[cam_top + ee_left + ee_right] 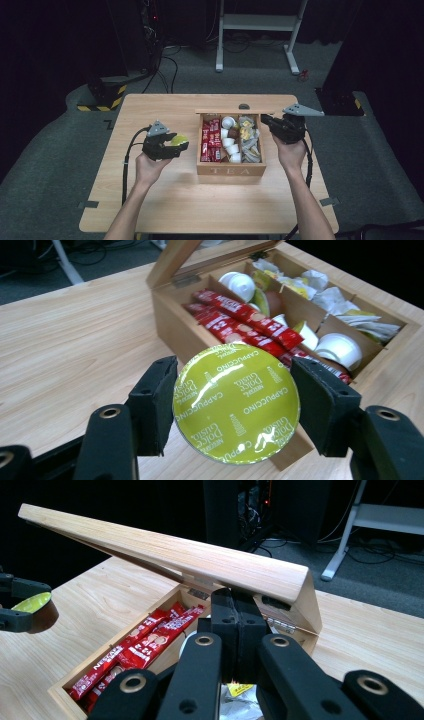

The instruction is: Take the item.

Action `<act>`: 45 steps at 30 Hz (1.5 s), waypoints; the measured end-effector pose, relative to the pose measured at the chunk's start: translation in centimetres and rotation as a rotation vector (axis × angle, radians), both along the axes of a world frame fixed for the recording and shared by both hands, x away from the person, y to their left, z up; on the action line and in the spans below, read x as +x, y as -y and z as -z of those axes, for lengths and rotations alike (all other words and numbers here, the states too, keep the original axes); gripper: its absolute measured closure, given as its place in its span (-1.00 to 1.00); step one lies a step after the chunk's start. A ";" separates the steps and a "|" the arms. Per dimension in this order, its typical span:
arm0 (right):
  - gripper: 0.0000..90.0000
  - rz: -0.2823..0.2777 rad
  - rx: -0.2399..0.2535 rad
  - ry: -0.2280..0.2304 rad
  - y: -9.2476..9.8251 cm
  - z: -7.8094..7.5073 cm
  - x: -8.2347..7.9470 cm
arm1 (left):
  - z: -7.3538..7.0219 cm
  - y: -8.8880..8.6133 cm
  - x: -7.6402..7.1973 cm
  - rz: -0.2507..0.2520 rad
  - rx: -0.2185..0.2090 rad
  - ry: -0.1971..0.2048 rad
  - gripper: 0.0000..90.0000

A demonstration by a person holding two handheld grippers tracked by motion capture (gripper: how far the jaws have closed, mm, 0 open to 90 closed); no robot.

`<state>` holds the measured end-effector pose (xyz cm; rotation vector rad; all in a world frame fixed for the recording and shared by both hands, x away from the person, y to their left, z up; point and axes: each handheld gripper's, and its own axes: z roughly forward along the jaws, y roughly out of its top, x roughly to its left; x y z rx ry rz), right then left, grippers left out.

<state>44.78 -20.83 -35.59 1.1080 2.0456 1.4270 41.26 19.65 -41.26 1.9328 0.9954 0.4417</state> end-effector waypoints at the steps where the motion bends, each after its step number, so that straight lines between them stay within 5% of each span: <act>1: 1.00 0.000 0.000 0.001 0.0 0.0 0.0 | 0.1 -0.2 0.0 -0.003 0.009 -0.001 -0.15; 17: 1.00 0.003 0.009 0.001 0.0 0.1 0.0 | 2.4 -2.9 -0.3 -0.091 0.036 -0.016 -0.15; 34: 1.00 -0.003 -0.007 -0.009 0.0 -0.1 0.1 | 5.9 -3.7 0.1 -0.172 0.048 -0.055 -0.15; 45: 1.00 0.001 -0.012 -0.014 -0.5 0.3 0.1 | 7.6 -3.4 0.7 -0.185 0.097 -0.068 -0.15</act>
